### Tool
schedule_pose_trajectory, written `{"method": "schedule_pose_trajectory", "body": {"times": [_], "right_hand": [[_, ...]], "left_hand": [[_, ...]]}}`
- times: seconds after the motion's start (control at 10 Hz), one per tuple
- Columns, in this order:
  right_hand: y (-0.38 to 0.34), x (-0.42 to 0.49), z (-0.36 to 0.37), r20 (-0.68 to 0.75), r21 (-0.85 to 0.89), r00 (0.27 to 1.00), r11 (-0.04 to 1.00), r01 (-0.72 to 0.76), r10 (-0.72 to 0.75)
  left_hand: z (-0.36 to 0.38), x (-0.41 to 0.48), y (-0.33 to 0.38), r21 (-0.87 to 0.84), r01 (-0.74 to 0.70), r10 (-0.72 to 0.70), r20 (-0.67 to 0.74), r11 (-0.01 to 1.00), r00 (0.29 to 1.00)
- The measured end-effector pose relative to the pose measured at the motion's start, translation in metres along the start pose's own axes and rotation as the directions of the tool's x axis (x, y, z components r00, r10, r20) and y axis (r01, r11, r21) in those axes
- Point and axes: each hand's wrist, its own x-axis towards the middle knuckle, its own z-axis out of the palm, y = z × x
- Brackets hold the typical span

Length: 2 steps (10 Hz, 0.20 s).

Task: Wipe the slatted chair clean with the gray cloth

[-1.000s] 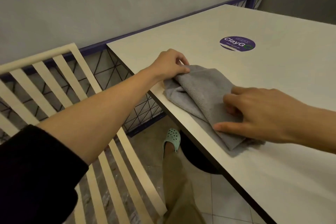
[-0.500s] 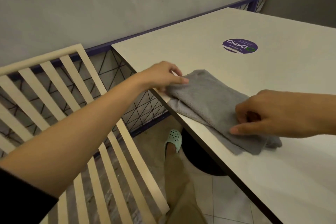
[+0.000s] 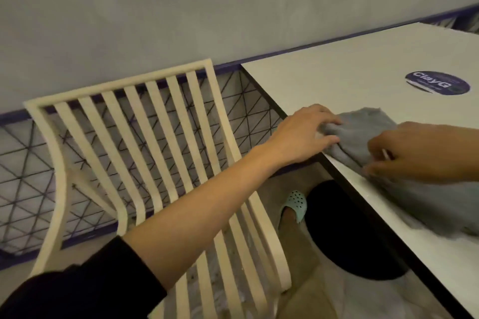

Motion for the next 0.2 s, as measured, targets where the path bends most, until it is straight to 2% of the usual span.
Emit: {"method": "schedule_pose_trajectory", "body": {"times": [0.1,0.2], "right_hand": [[-0.046,0.015,-0.028,-0.037,0.161,0.991,0.979,0.129,-0.125],[-0.097,0.045,-0.035,0.105,0.325,0.979,0.936,0.132,-0.174]], "left_hand": [[-0.036,-0.049,-0.021,-0.065,0.152,-0.157,-0.085,0.986,0.984],[-0.072,-0.121,-0.063,-0.120,0.390,-0.406,-0.156,0.913,0.901]]}}
